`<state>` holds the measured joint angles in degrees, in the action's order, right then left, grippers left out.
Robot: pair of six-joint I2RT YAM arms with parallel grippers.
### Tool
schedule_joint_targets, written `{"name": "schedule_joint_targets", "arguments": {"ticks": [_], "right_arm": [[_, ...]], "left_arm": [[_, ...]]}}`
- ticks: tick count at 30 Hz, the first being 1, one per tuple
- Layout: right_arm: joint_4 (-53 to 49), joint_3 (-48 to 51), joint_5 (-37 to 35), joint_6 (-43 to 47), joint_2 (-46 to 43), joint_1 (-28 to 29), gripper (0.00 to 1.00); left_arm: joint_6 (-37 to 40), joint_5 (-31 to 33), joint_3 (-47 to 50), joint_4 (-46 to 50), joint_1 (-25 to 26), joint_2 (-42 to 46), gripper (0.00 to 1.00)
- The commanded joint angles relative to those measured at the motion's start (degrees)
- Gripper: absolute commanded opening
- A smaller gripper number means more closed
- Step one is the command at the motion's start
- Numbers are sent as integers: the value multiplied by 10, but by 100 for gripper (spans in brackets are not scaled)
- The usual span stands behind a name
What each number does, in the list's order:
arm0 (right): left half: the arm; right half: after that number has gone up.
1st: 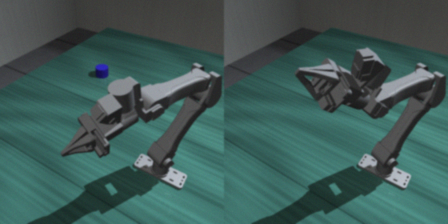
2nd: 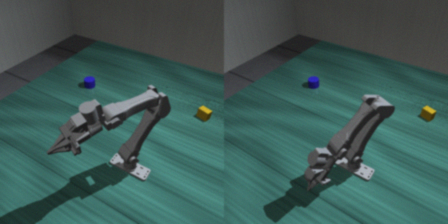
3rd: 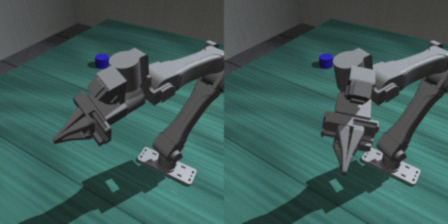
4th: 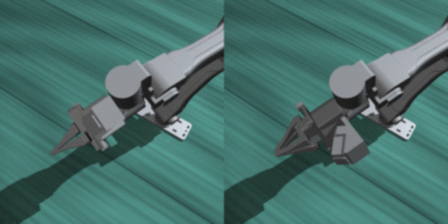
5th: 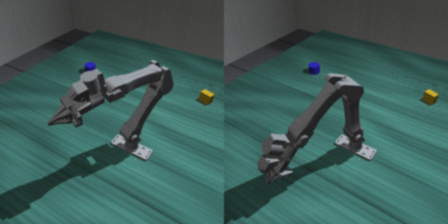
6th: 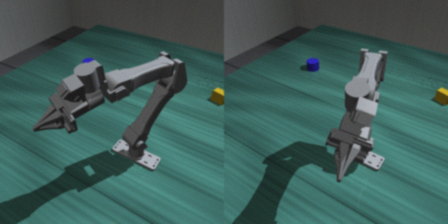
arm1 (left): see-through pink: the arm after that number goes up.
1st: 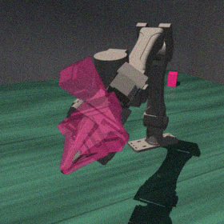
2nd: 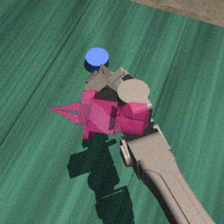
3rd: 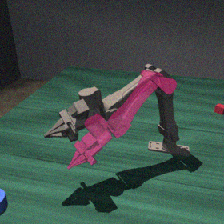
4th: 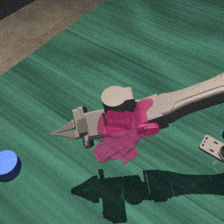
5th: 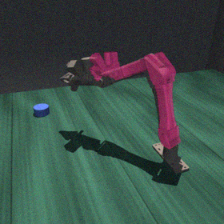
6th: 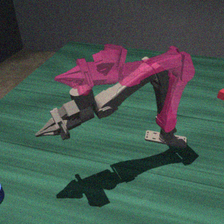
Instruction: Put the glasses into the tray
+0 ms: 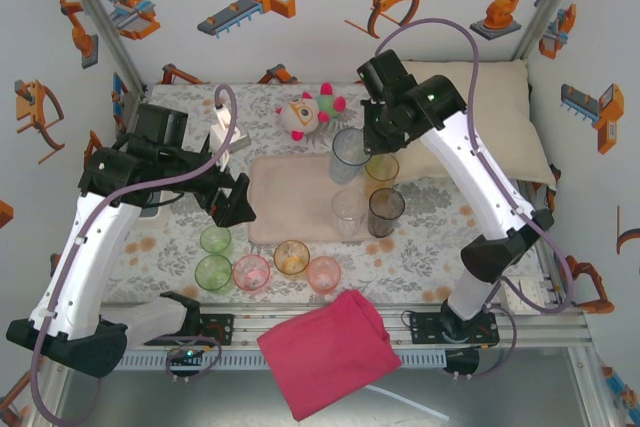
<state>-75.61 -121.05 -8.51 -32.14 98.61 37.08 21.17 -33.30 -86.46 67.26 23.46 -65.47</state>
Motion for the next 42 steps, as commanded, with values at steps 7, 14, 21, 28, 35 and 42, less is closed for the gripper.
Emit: {"name": "schedule_joint_targets", "arguments": {"ticks": [7, 14, 21, 28, 35, 42], "right_arm": [[48, 18, -9, 13, 14, -3, 1], [79, 45, -27, 10, 22, -3, 1], [110, 89, -38, 5, 23, -3, 1], [132, 109, -42, 2, 32, -6, 1], [156, 139, -42, -4, 40, -8, 2], [177, 171, -47, -14, 44, -12, 2]], "left_arm": [[-5, -18, -2, 4, -4, 13, 97], [-6, -19, 1, 4, -5, 15, 97], [-5, -19, 6, 3, -5, 17, 97], [-6, -19, 7, 1, -6, 14, 97], [-5, -18, 10, -2, -6, 13, 97], [-4, -16, 12, -2, -7, 15, 97]]}}
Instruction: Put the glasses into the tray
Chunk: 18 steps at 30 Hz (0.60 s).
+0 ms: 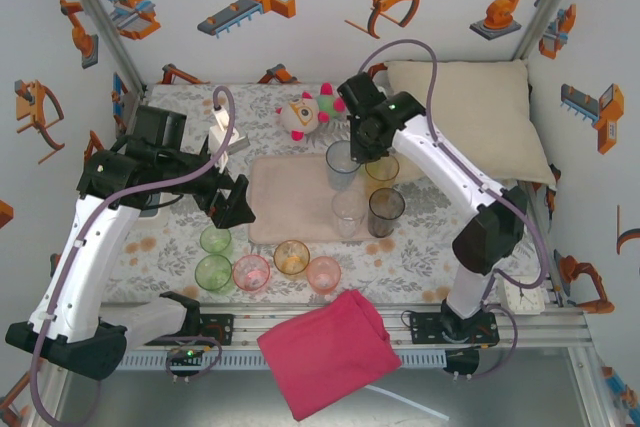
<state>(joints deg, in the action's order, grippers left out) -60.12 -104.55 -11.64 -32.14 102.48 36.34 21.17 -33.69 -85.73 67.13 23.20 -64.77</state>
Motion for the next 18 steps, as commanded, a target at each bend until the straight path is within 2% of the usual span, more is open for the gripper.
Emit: {"name": "schedule_joint_targets", "arguments": {"ticks": [1, 18], "right_arm": [[24, 10, -16, -16, 6, -6, 2], [57, 52, -9, -24, 20, -8, 3]], "left_arm": [[-3, -11, 6, 0, -4, 8, 97], [-3, -10, 14, -1, -4, 11, 97]]}}
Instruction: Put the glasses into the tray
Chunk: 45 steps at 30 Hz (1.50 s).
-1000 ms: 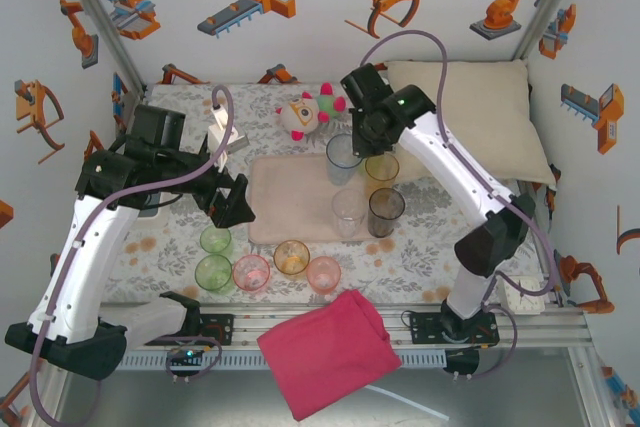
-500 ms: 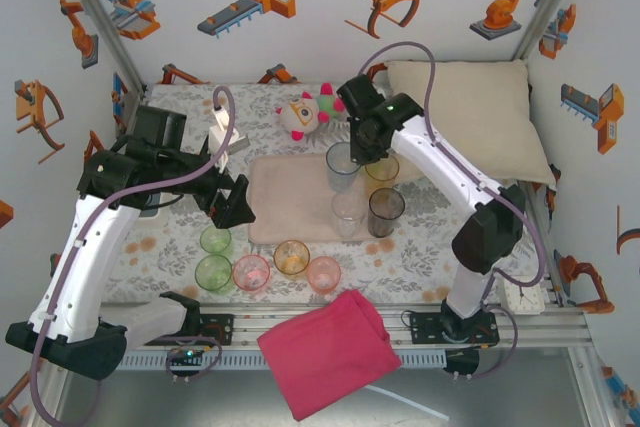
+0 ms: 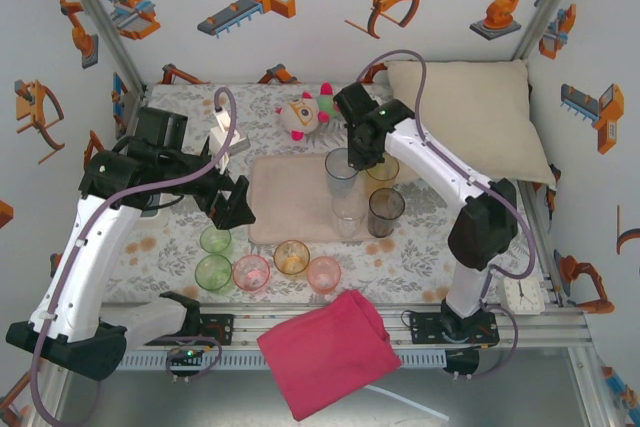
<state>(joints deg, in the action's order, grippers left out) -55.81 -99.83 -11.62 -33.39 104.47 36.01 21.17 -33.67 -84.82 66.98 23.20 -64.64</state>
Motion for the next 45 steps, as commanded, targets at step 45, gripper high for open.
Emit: {"name": "schedule_joint_targets", "arguments": {"ticks": [45], "right_arm": [[19, 11, -14, -16, 39, -5, 16]], "left_arm": [[-2, -7, 8, 2, -5, 15, 97]]}}
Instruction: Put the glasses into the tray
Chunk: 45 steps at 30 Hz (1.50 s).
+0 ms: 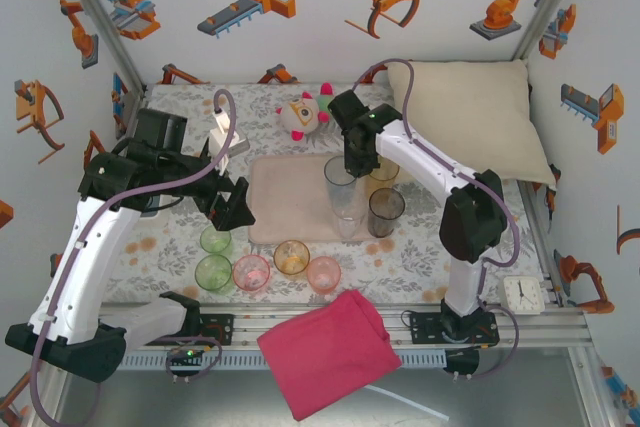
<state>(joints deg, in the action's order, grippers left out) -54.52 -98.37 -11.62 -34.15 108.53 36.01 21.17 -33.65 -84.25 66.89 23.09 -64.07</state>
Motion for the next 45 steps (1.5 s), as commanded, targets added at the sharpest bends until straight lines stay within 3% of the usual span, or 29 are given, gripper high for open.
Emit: {"name": "schedule_joint_targets", "arguments": {"ticks": [1, 14, 45], "right_arm": [[5, -4, -15, -8, -2, -5, 17], [-12, -18, -15, -7, -11, -5, 23], [-75, -72, -7, 0, -51, -4, 26]], "left_arm": [[-2, -7, 2, 3, -4, 9, 97], [-3, -12, -3, 4, -4, 8, 97], [-7, -17, -14, 4, -5, 4, 97]]}}
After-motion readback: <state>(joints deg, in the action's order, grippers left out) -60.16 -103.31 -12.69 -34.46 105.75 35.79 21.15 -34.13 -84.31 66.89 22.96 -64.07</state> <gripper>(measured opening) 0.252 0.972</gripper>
